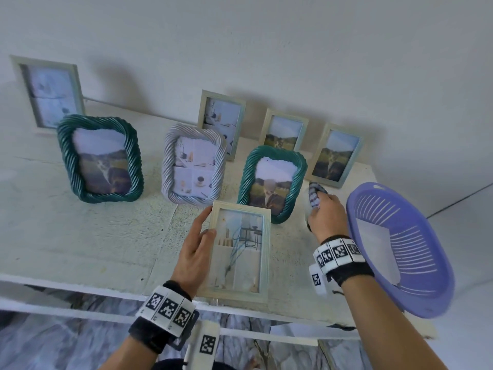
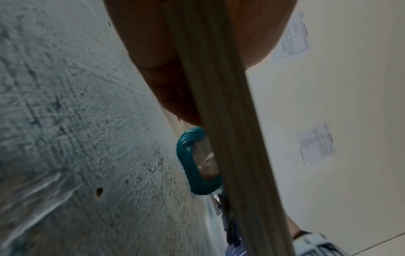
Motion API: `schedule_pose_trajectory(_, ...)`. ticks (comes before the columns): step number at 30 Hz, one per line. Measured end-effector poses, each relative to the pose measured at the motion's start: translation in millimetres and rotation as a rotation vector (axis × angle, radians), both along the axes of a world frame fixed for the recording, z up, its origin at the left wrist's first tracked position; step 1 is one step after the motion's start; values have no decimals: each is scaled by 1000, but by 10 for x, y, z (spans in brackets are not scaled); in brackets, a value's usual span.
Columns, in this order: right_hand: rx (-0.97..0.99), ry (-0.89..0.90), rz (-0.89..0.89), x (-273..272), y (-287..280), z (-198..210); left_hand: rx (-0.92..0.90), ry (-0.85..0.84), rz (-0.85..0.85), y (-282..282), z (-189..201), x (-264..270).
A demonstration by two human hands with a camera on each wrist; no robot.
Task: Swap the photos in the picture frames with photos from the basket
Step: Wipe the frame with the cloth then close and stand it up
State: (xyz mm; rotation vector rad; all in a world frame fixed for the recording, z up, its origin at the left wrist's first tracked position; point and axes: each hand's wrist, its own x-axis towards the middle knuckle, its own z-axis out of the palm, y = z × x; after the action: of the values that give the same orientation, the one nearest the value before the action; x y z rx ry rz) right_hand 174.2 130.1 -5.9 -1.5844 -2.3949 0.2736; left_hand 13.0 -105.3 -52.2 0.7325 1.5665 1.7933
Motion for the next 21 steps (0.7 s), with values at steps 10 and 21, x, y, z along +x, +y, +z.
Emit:
schedule_pose_trajectory(10,131,319,289,-28,-1361,434,-34,73,-42,54,-72,-28)
schedule_pose_trajectory(21,53,-57,619,-226,-1863,210,-36,254,47,-60,116,-138)
